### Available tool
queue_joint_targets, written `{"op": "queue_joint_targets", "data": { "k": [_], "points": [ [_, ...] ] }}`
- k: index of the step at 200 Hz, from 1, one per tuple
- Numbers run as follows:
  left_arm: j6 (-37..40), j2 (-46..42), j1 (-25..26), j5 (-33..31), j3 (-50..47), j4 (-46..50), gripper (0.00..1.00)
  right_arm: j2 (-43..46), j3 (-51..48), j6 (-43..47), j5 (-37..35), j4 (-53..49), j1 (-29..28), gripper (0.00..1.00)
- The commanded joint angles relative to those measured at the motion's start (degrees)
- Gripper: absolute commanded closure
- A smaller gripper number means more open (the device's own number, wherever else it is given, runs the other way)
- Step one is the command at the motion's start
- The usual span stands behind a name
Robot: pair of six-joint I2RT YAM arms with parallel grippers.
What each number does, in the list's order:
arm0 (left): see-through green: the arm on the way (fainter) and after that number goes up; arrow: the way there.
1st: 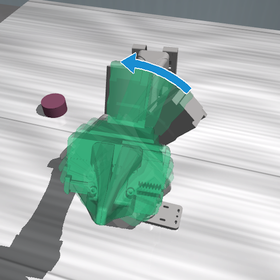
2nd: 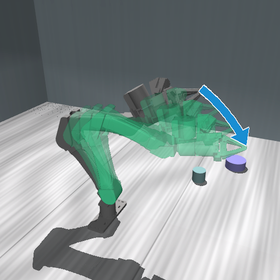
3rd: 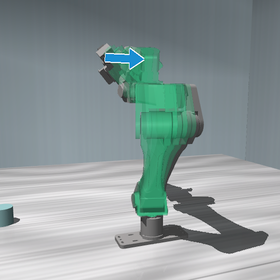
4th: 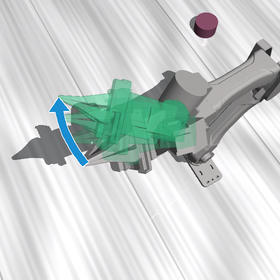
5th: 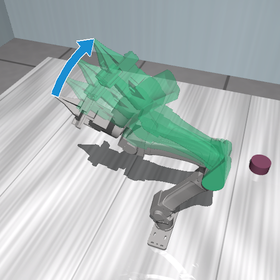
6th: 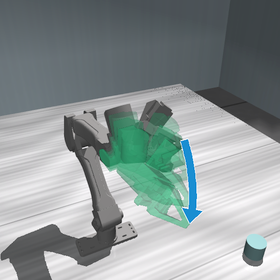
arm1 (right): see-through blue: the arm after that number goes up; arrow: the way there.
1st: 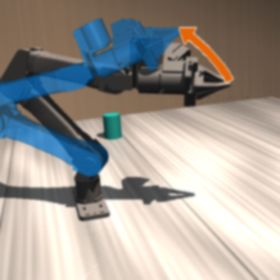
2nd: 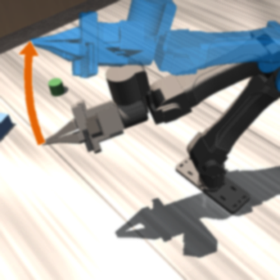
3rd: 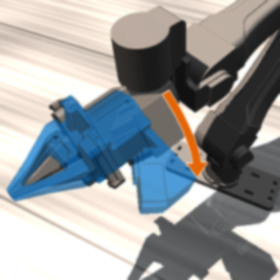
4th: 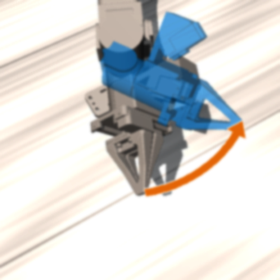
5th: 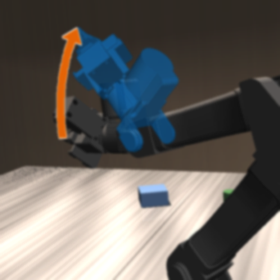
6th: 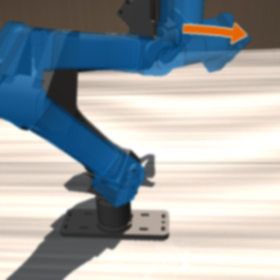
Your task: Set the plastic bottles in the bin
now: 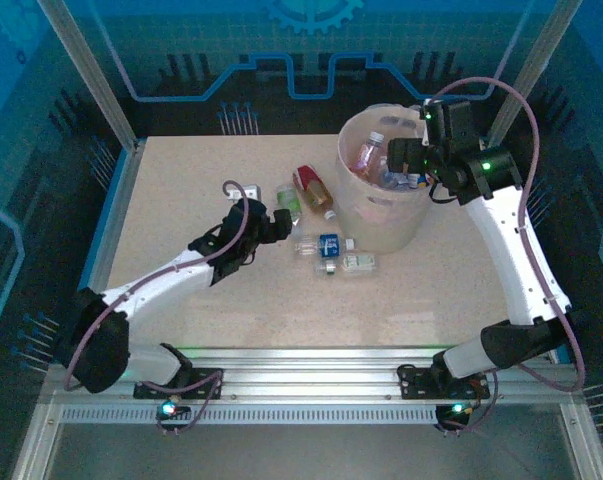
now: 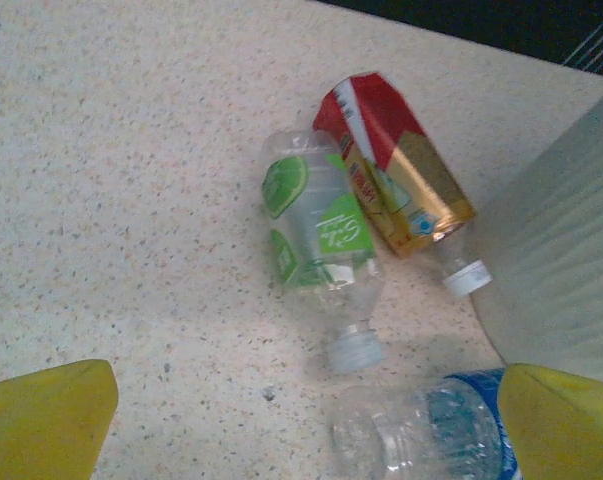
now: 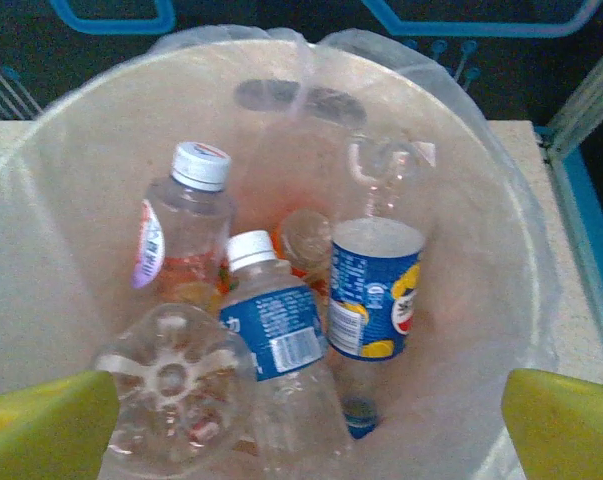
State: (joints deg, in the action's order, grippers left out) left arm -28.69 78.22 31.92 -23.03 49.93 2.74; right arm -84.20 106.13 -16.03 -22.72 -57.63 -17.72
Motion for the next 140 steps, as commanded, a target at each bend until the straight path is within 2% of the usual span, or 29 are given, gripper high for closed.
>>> {"op": "queue_joint_targets", "data": {
  "k": [1, 44, 88, 140],
  "points": [
    [-2.83, 2.53, -1.13, 2.5, 2.82, -0.07, 0.01, -2.27, 0.28, 0.37, -5.28, -1.91, -0.57, 0.0],
    [-4.42, 7.39, -2.2, 3.76, 5.9, 0.16, 0.01, -6.82, 0.81, 0.8, -5.54, -3.48, -0.74, 0.0],
    [-5.33, 11.55, -2.66, 4.72, 8.3, 0.37, 0.01, -6.15, -3.93, 0.0, -2.04, -1.66, -1.27, 0.0],
    [-5.57, 16.01, -3.24, 5.27, 10.83, 0.79, 0.04, -5.3, -5.82, -0.92, -1.9, -2.55, -1.45, 0.0]
  ]
}}
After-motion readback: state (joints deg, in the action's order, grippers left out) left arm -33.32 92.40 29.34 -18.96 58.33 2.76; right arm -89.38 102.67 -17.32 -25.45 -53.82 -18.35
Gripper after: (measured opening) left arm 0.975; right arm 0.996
